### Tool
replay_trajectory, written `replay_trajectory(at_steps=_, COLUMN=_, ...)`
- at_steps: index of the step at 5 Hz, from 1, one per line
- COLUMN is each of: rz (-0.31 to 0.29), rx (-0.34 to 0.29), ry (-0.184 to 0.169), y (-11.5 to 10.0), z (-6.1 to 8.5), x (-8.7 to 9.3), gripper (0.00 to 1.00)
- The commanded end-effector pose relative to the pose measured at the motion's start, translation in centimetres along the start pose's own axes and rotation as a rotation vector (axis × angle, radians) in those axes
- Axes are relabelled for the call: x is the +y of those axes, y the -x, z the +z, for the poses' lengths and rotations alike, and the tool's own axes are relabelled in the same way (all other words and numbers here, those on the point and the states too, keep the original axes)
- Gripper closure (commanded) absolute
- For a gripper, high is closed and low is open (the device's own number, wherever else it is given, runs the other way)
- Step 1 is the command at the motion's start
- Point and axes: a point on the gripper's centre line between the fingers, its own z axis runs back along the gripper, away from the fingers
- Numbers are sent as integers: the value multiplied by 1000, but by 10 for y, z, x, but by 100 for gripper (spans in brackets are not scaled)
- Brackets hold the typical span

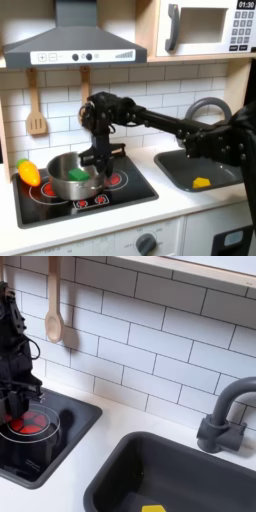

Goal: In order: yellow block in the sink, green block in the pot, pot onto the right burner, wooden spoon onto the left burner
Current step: 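Slide the pot onto the right burner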

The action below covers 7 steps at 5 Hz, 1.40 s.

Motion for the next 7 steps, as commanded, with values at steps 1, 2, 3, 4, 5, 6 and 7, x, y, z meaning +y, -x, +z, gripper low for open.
replay_trajectory(at_steps=1, rz=-33, rx=17, ry=-4, y=-1, z=-6, x=-10, gripper=100)
replay_trajectory(at_steps=2, rz=-48, rx=11, ry=1, y=-6, z=-7, x=-19, gripper=100)
replay_trajectory(at_steps=3, rz=-81, rx=9, ry=10, y=-10, z=-9, x=-33, gripper=100)
replay_trajectory(at_steps=4, rz=-94, rx=19, ry=13, y=-9, z=-14, x=-39, gripper=100)
replay_trajectory(at_steps=5, rz=-121, rx=18, ry=15, y=-7, z=-15, x=-51, gripper=100)
replay_trajectory(at_steps=6, rz=-148, rx=18, ry=16, y=-4, z=-14, x=-64, gripper=100)
replay_trajectory(at_steps=7, rz=-161, rx=19, ry=13, y=-3, z=-13, x=-69, gripper=100)
